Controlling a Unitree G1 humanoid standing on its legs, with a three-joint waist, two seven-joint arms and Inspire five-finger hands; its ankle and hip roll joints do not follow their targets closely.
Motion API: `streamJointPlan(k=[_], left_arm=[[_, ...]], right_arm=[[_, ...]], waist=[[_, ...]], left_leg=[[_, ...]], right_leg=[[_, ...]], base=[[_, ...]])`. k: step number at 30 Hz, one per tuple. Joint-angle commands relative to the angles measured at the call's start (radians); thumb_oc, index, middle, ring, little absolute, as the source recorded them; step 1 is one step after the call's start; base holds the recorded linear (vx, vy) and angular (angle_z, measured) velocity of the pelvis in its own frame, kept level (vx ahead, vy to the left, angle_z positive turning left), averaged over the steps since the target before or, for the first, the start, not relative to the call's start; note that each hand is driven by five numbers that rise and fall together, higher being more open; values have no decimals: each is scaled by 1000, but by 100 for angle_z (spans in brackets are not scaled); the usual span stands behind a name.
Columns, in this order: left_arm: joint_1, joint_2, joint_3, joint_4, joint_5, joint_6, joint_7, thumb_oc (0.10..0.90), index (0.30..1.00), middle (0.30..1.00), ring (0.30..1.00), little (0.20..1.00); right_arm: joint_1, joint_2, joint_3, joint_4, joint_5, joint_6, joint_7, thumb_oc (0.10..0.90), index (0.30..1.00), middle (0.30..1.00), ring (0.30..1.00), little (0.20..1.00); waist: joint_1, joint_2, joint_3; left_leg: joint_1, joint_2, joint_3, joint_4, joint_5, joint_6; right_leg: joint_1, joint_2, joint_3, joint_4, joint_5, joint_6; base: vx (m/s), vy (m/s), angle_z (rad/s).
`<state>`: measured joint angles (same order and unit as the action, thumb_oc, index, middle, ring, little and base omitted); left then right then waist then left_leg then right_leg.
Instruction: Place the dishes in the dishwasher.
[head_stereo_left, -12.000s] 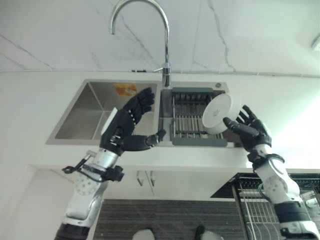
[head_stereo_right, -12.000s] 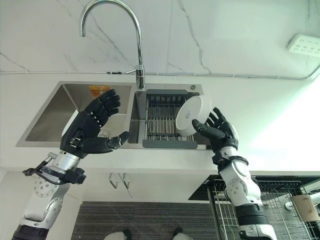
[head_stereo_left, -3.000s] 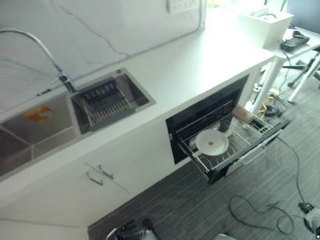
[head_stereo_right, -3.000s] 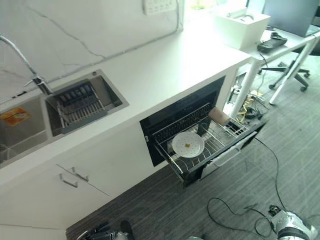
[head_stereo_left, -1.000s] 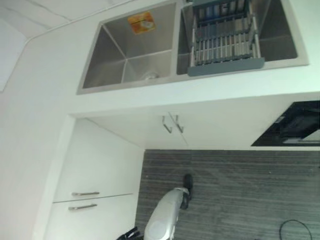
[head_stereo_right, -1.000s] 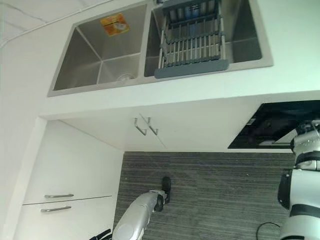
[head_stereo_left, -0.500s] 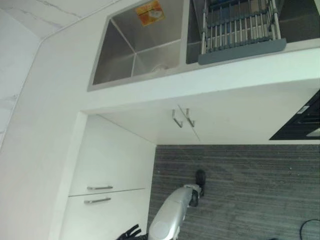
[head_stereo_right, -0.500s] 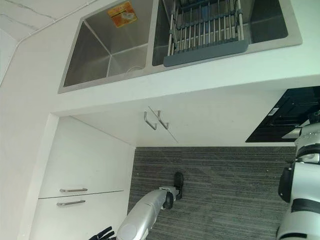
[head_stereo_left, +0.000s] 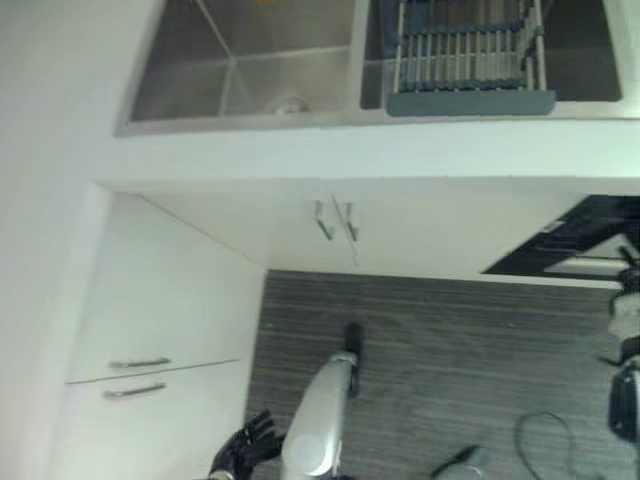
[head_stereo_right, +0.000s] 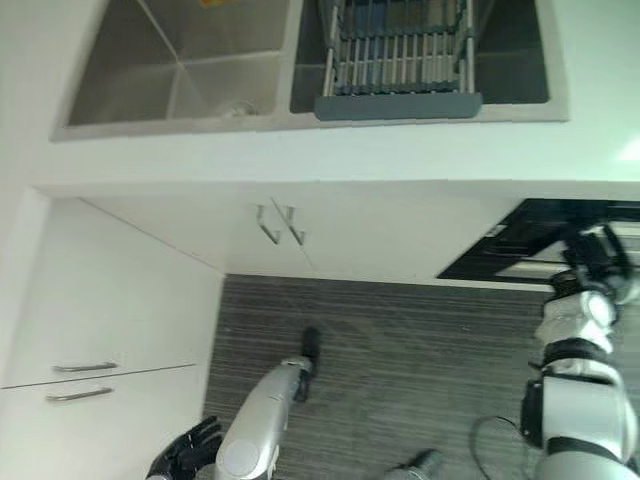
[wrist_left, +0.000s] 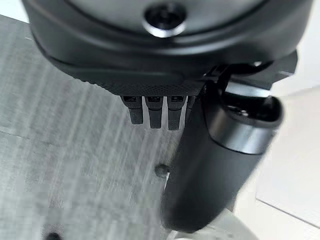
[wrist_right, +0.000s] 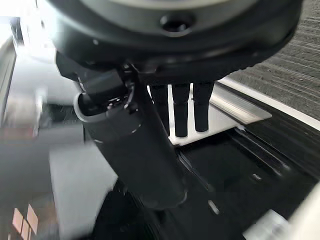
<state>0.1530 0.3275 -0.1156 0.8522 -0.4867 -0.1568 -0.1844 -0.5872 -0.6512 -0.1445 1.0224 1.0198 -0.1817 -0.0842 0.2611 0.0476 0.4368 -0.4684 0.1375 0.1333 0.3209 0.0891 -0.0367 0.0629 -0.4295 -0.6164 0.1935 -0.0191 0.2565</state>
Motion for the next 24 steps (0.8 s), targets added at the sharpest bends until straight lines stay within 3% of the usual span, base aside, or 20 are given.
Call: streamJointPlan(k=[1,8,14,21,24], left_arm=[[9,87,29,55,-29,-63,6,800,900,900,900,900],[-36,88,67,82,-46,-102,33,800,900,900,900,900],[-80,52,49,97,29,-99,82,800,900,900,900,900],[-112,6,27,164,95,-89,97,800,900,900,900,900],[-137,-13,28,217,114,-90,108,800,900,900,900,900]], right_arm=[[-68,-60,26,-85,-39,-112,135,800,900,900,900,900],[64,40,51,-117,-133,-126,126,800,900,900,900,900],[229,152,75,-125,-198,-86,135,800,900,900,900,900],[396,263,151,-51,-412,-68,157,800,900,900,900,900],[442,297,210,16,-564,-103,138,800,900,900,900,900]], waist=[[20,30,-98],[-43,-22,-135],[-117,-55,-193],[-208,-58,-249],[-236,-60,-266]], left_leg=[[160,58,36,-21,-185,-98],[186,118,92,-21,-165,-95],[257,167,135,-21,-170,-102],[360,192,168,-21,-192,-109],[389,204,183,-21,-196,-114]], right_leg=[[-124,-39,113,107,9,-8],[-155,5,163,107,2,-23],[-140,52,207,107,-39,-36],[-113,96,258,107,-84,-64],[-106,107,265,107,-92,-73]], base=[[-67,-19,-36],[-93,-32,-39],[-4,-8,-41],[37,35,-37],[14,8,-25]])
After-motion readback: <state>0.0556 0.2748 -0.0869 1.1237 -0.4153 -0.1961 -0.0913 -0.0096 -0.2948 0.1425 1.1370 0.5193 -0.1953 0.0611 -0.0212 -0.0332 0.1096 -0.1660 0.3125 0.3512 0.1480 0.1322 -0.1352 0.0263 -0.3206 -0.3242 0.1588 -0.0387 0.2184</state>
